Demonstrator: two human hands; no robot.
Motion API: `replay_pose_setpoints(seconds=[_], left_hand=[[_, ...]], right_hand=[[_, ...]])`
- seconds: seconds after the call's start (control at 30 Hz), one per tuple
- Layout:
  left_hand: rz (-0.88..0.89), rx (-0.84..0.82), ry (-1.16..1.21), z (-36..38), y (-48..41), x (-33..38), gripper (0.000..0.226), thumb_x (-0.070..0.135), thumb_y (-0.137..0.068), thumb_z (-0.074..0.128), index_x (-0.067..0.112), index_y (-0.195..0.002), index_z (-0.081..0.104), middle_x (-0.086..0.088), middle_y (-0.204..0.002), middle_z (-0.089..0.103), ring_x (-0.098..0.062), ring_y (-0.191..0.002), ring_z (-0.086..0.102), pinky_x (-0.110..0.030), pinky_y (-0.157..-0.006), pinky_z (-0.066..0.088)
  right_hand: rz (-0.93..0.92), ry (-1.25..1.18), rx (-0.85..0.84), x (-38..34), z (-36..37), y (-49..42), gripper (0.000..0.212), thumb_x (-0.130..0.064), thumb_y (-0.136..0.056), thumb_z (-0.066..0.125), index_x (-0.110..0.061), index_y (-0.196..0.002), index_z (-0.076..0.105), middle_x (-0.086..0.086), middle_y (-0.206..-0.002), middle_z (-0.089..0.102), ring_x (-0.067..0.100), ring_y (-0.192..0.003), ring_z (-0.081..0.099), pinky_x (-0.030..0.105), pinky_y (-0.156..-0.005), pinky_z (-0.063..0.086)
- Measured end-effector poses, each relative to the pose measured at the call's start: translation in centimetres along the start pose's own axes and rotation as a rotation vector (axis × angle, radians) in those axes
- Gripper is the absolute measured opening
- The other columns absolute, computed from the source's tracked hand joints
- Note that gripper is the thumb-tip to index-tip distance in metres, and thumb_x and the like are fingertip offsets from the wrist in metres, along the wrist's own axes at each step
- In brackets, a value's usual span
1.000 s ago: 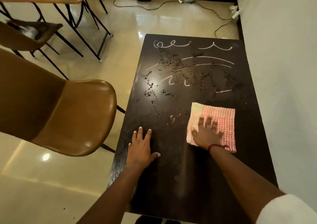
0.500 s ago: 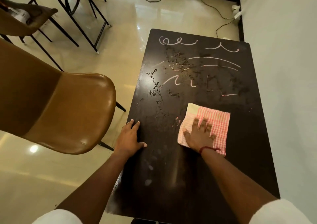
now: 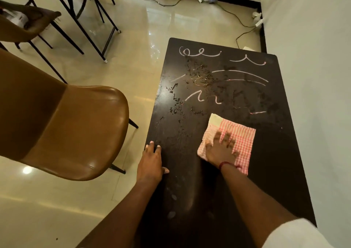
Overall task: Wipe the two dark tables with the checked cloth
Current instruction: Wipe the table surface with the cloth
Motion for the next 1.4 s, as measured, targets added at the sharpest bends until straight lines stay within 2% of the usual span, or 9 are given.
replay_pose_setpoints(seconds=[0.17,0.33,0.6,0.8,0.97,1.1,1.2,1.3,1.4], left_hand=[[-0.020,-0.010,-0.009,0.2,-0.4,0.2,0.098,0.031,-0.078,0.079,0.018,-0.154,0.019,-0.008,-0.163,0.007,-0.027,-0.150,0.008,-0.039,-0.119,0.021],[-0.031,-0.015,0.006,0.0,-0.1,0.2,0.099,0.031,-0.077,0.079,0.019,-0.154,0.018,-0.006,-0.163,0.006,-0.026,-0.150,0.008,-0.039,-0.118,0.022],[-0.013,-0.002,0.019,0.3,-0.1,-0.2,0.097,0.030,-0.081,0.076,0.018,-0.155,0.014,-0.006,-0.164,0.002,-0.027,-0.150,0.005,-0.039,-0.119,0.018],[0.028,0.015,0.032,0.2,-0.1,-0.2,0.096,0.030,-0.082,0.075,0.016,-0.155,0.014,-0.008,-0.164,0.002,-0.027,-0.151,0.004,-0.038,-0.120,0.017],[0.063,0.033,0.090,0.8,0.0,-0.9,0.098,0.032,-0.081,0.075,0.020,-0.155,0.013,-0.004,-0.164,-0.001,-0.023,-0.151,0.000,-0.036,-0.119,0.020],[0.054,0.068,0.215,1.2,0.8,-1.6,0.093,0.033,-0.082,0.074,0.023,-0.155,0.015,0.001,-0.164,-0.001,-0.019,-0.151,0.001,-0.036,-0.119,0.023],[0.071,0.106,0.283,1.4,1.5,-2.3,0.089,0.043,-0.086,0.068,0.023,-0.155,0.015,0.003,-0.164,-0.002,-0.015,-0.151,0.002,-0.033,-0.119,0.025],[0.078,0.169,0.281,1.5,2.5,-2.9,0.083,0.048,-0.091,0.057,0.021,-0.155,0.011,0.002,-0.164,-0.002,-0.014,-0.151,-0.001,-0.029,-0.120,0.015],[0.054,0.229,0.279,1.5,3.4,-4.1,0.071,0.052,-0.096,0.044,0.021,-0.154,0.017,0.002,-0.163,0.008,-0.013,-0.150,0.005,-0.023,-0.117,0.010]], right_hand=[[-0.095,0.079,-0.037,-3.7,3.3,2.0,0.073,-0.055,-0.095,0.026,-0.025,-0.149,-0.014,0.015,-0.155,-0.026,0.041,-0.142,-0.019,0.069,-0.110,0.002],[-0.156,0.075,-0.105,-5.3,0.4,-0.9,0.077,-0.059,-0.094,0.029,-0.028,-0.149,-0.015,0.008,-0.155,-0.030,0.037,-0.143,-0.020,0.067,-0.110,0.002],[-0.151,0.131,-0.061,-5.5,2.4,1.4,0.075,-0.054,-0.095,0.027,-0.023,-0.150,-0.014,0.013,-0.155,-0.028,0.040,-0.143,-0.020,0.067,-0.110,0.003],[-0.261,0.174,-0.106,-10.8,3.2,1.1,0.078,-0.056,-0.094,0.029,-0.025,-0.148,-0.018,0.011,-0.153,-0.033,0.040,-0.141,-0.025,0.069,-0.108,0.001],[-0.212,0.122,-0.119,-10.8,0.6,-1.6,0.076,-0.057,-0.094,0.029,-0.027,-0.149,-0.014,0.005,-0.155,-0.031,0.035,-0.143,-0.022,0.068,-0.110,0.003],[-0.199,0.160,-0.069,-9.6,2.6,1.3,0.076,-0.057,-0.095,0.028,-0.024,-0.150,-0.013,0.009,-0.155,-0.028,0.038,-0.143,-0.020,0.067,-0.111,0.003],[-0.309,0.222,-0.092,-11.4,5.1,3.9,0.075,-0.056,-0.095,0.028,-0.024,-0.150,-0.012,0.011,-0.155,-0.028,0.040,-0.142,-0.022,0.067,-0.110,0.000],[-0.367,0.231,-0.107,-14.1,5.1,3.0,0.075,-0.055,-0.095,0.030,-0.026,-0.149,-0.013,0.009,-0.155,-0.030,0.039,-0.142,-0.023,0.069,-0.109,0.001],[-0.342,0.202,-0.135,-14.9,3.0,0.5,0.077,-0.057,-0.094,0.031,-0.028,-0.149,-0.014,0.005,-0.155,-0.030,0.035,-0.143,-0.021,0.069,-0.110,0.003]])
Point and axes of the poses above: each hand's wrist, its own y-axis away from the middle knuckle, its own z-axis out of the palm, x = y × z, the point moved 6 cm from there along -y, towards the middle knuckle
